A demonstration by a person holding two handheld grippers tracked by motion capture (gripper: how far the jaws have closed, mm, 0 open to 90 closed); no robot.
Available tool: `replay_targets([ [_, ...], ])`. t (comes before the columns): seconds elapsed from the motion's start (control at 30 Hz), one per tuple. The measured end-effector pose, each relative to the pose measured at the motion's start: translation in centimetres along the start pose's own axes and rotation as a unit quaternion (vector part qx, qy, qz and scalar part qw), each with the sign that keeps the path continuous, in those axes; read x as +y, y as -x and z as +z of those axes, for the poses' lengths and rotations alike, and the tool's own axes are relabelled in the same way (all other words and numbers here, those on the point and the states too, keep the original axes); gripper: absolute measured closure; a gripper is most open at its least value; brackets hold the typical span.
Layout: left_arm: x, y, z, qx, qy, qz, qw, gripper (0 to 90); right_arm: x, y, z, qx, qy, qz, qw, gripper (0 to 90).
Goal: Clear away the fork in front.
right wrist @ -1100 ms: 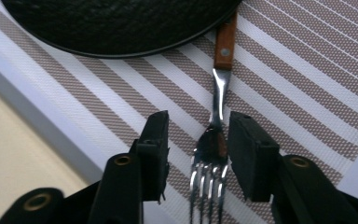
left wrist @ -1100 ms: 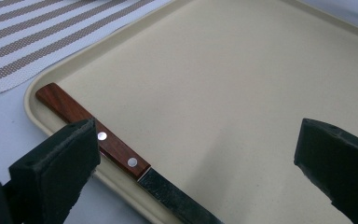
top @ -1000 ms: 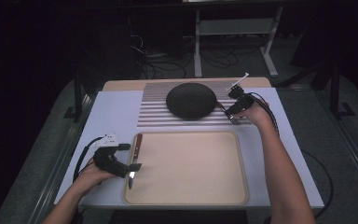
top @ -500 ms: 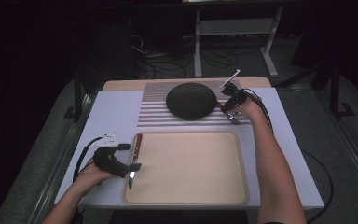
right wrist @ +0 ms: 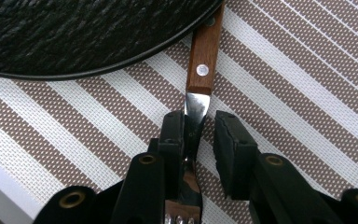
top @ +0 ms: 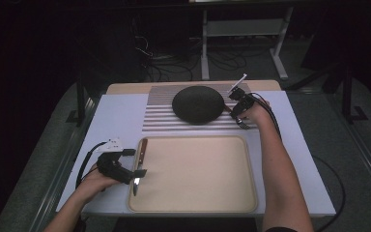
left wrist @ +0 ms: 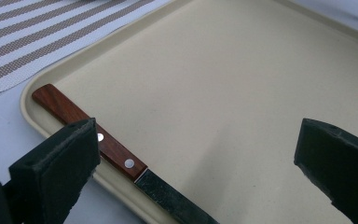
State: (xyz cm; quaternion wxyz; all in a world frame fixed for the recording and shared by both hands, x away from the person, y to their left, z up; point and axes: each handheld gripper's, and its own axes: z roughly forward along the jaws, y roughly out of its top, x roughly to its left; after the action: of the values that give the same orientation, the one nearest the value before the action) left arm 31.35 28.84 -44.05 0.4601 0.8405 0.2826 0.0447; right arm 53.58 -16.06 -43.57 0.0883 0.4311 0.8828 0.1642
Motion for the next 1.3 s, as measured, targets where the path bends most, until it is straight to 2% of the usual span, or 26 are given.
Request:
replay_targets([
  [0.43, -0.01, 0.08, -0.03, -0.001, 0.001, 0.001, 1.0, 0.0, 0.34, -0.1, 0.07, 0.002, -0.014, 0.004, 0.9999, 77.8],
  [1.03, -0.03, 0.1, -0.12, -0.002, 0.001, -0.001, 1.0, 0.0, 0.19, -0.28, 0.03, -0.005, -0.009, 0.022, 0.9997, 80.9],
  [1.3, -0.04, 0.1, -0.04, -0.001, 0.0, -0.001, 1.0, 0.0, -0.54, 0.33, -0.34, 0.003, -0.011, 0.027, 0.9996, 81.0],
])
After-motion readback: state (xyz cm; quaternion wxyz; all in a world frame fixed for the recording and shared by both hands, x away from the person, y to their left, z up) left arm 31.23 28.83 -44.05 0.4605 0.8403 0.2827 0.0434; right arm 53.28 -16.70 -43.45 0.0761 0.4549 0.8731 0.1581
